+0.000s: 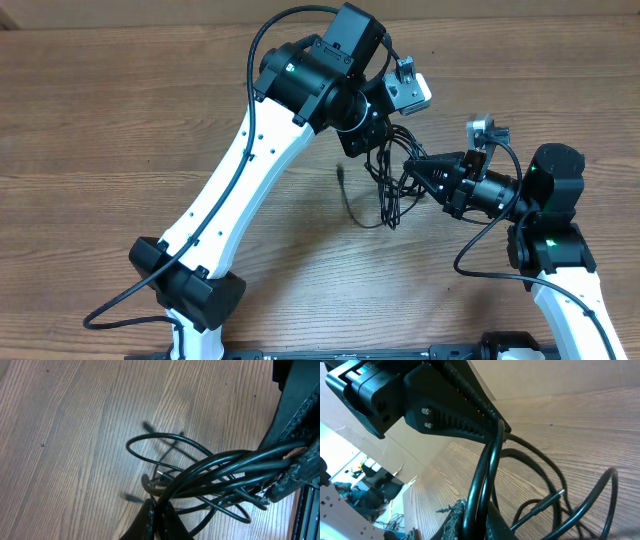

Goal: Untangle cables

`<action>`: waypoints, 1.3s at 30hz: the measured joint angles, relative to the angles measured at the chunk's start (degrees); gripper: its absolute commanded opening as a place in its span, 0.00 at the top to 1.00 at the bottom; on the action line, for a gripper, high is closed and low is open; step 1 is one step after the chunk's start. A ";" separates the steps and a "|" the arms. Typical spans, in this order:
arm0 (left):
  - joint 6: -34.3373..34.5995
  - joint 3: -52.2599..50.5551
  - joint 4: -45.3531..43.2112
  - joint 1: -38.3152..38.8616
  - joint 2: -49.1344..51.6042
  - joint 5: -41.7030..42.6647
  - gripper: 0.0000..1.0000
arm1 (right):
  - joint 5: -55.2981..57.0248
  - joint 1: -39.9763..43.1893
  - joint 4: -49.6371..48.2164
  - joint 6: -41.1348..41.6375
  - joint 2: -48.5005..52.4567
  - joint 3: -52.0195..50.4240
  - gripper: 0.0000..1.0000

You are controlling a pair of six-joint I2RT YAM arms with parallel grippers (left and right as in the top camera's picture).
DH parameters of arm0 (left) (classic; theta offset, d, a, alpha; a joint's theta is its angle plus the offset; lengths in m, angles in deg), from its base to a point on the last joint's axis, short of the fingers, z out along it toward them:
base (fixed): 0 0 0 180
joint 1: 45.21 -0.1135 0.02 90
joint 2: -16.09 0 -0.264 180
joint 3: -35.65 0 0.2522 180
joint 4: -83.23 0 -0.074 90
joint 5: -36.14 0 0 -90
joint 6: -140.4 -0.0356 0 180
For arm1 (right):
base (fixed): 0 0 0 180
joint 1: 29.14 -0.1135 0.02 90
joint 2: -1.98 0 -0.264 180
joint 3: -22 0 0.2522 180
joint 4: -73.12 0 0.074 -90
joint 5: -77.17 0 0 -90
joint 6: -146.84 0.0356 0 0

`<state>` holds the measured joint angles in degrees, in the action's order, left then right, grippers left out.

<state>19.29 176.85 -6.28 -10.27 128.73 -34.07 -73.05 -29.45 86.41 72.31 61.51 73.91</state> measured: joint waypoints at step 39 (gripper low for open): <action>18.16 1.29 -2.56 -1.29 -0.13 -4.00 0.96 | 27.15 -0.04 12.24 10.62 0.00 -0.04 0.27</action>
<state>37.45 178.14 -8.84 -11.56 128.60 -38.07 -45.91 -29.50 98.65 82.93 61.51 73.87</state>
